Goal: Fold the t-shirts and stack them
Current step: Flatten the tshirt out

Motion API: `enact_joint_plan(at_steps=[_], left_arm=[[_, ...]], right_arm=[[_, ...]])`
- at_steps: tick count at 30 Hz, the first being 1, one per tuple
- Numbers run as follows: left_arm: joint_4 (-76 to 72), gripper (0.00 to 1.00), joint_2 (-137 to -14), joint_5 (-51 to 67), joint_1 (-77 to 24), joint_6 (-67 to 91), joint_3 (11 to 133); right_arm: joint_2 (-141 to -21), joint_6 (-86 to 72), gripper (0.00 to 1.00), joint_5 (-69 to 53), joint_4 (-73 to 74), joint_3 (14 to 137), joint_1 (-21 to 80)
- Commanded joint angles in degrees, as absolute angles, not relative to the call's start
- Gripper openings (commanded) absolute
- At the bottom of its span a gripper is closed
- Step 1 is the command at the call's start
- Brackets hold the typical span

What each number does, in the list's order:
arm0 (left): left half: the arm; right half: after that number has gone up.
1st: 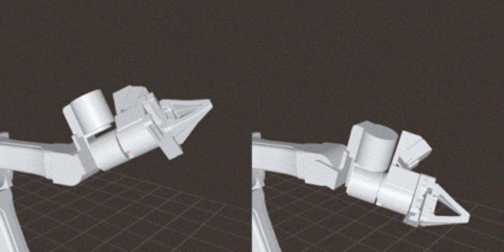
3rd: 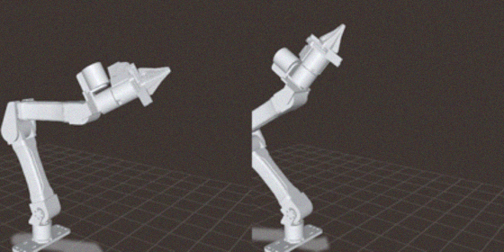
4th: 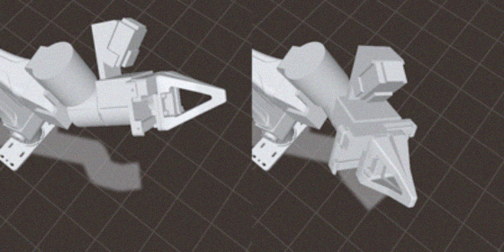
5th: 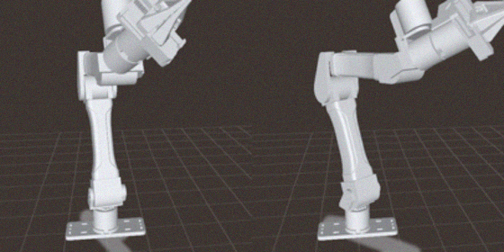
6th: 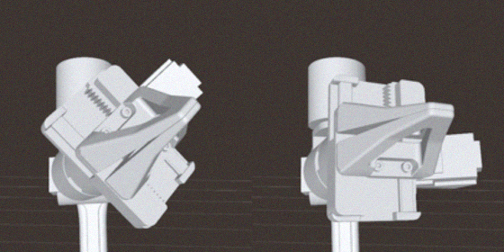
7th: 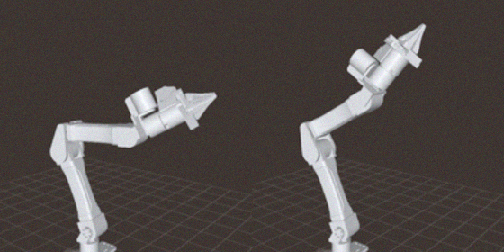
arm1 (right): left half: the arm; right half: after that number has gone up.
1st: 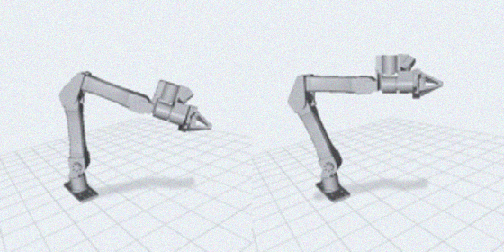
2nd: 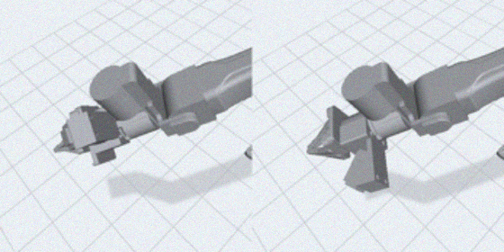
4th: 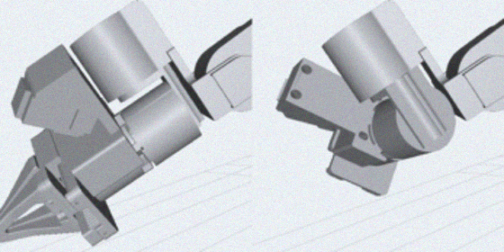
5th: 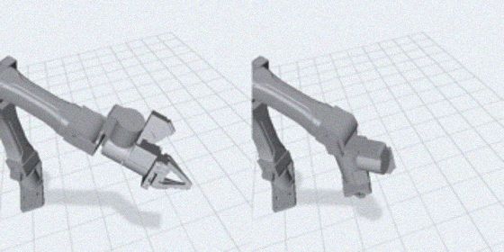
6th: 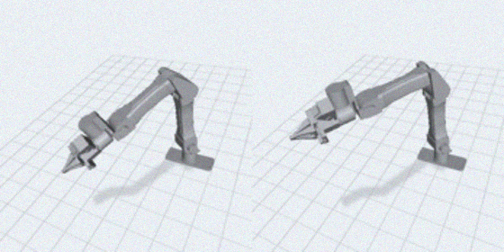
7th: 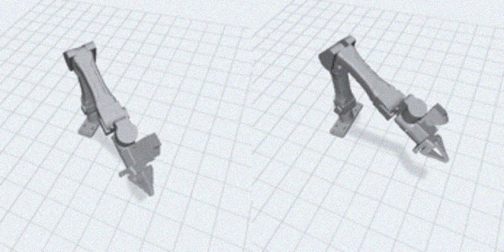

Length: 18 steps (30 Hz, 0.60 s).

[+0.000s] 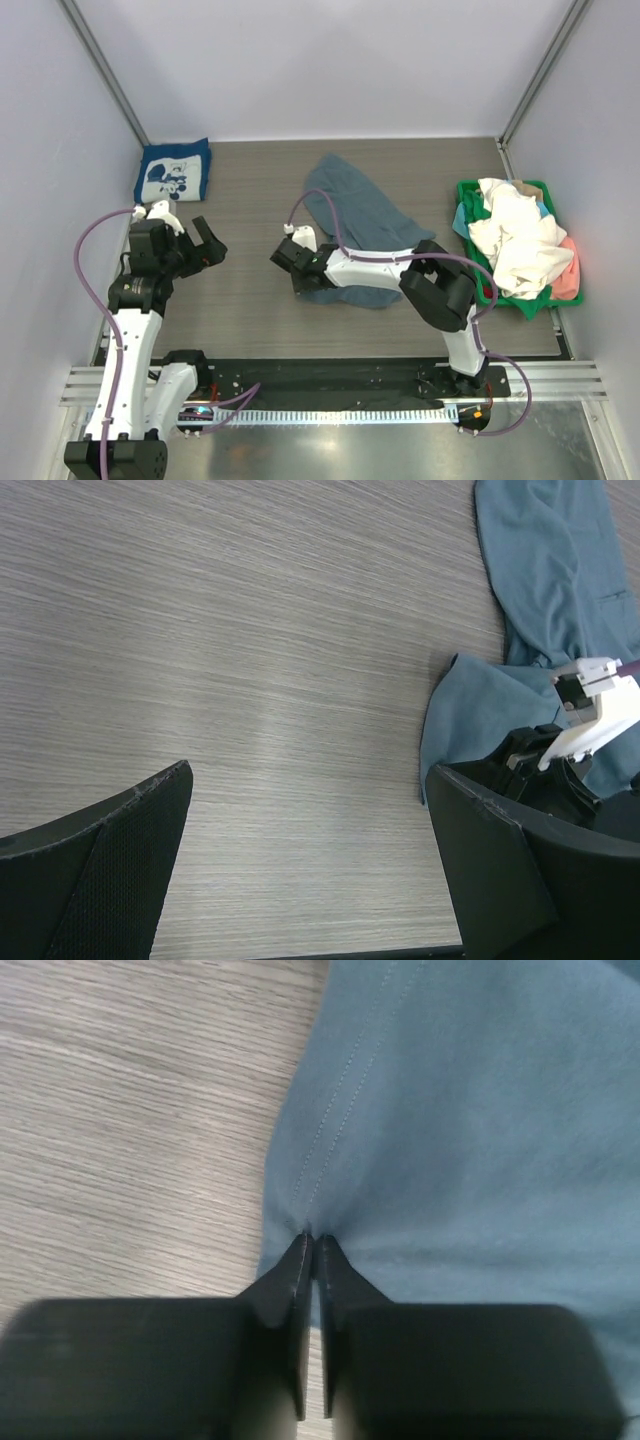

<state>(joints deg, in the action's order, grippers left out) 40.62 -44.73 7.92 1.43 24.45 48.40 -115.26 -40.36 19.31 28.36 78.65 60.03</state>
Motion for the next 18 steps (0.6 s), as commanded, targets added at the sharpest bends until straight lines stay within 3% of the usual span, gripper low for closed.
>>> enact_joint_plan(at_steps=[1,5,11,13,18], left_arm=[[40.3,1.0,-44.6,6.9,2.0,24.0,50.0],[40.7,1.0,-45.2,6.2,2.2,24.0,50.7],[40.3,1.0,-46.5,6.3,1.2,30.0,51.5],[36.9,1.0,-47.8,5.7,-2.4,33.0,50.7],[25.7,0.99,-59.7,-2.9,-16.1,39.2,49.0]], right_arm=[[-118.7,-38.7,0.01,19.2,34.2,71.7,60.1],[-107.9,-38.9,0.01,24.3,37.5,70.4,59.8],[-75.5,-43.7,0.01,47.3,52.2,71.2,58.9],[-66.9,-44.2,0.01,50.6,56.4,71.2,56.9],[-58.5,-45.3,0.01,54.0,63.0,70.8,52.0]])
